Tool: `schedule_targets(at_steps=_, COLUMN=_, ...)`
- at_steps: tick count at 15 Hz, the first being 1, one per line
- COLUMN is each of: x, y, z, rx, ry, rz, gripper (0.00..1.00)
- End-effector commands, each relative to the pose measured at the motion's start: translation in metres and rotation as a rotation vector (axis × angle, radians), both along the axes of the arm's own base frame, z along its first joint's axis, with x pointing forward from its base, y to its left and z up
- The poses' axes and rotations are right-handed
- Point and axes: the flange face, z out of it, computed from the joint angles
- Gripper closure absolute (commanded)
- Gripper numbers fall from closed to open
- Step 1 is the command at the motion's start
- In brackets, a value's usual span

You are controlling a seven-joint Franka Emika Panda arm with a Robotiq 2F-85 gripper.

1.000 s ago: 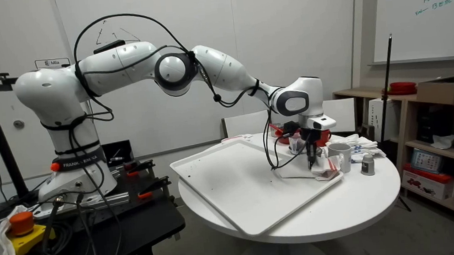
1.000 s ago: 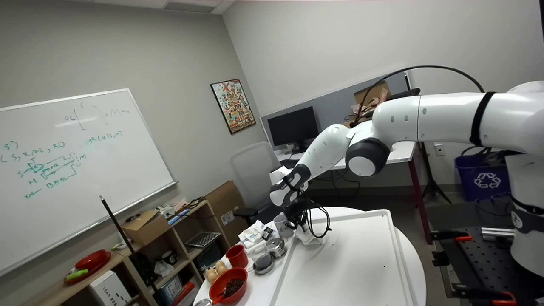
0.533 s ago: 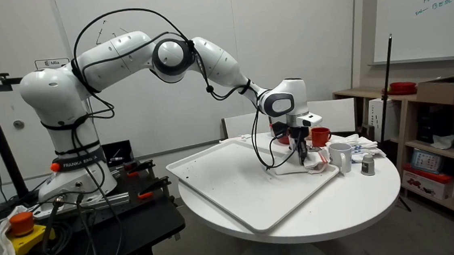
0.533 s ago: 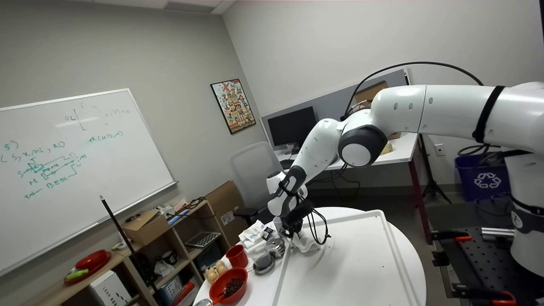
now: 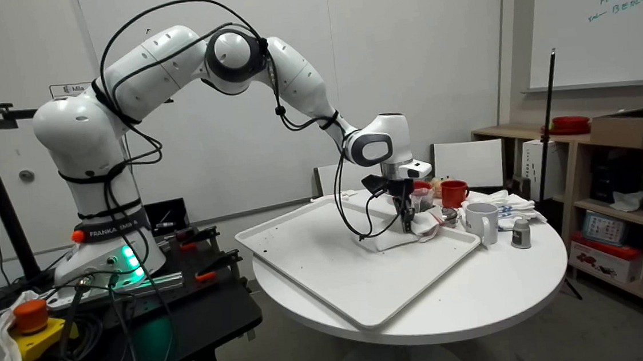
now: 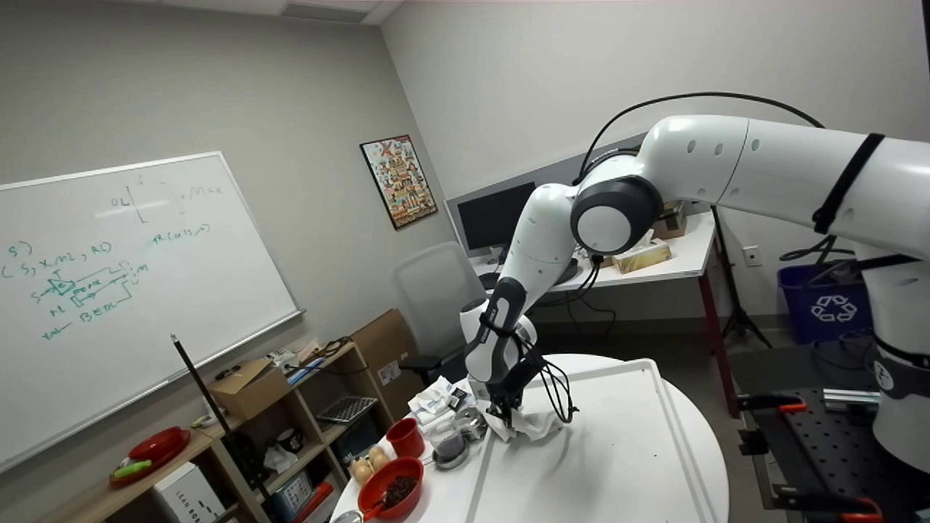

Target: Use the white towel to wipe the tray

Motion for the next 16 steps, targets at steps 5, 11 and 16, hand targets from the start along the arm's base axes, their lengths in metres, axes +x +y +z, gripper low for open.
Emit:
schedule_targets(at_steps=5, x=-0.064, y=0.080, z=0.001, rx=-0.099, ry=-0.006, rz=0.291, gripper=0.98)
schedule_targets(at_steps=11, x=-0.131, y=0.151, z=-0.002, rx=-0.170, ry=-0.037, rz=0.543, gripper=0.98)
schedule_targets(at_steps=16, x=-0.201, y=0.200, z=0.003, rx=-0.209, ry=-0.071, rz=0.685, gripper=0.98)
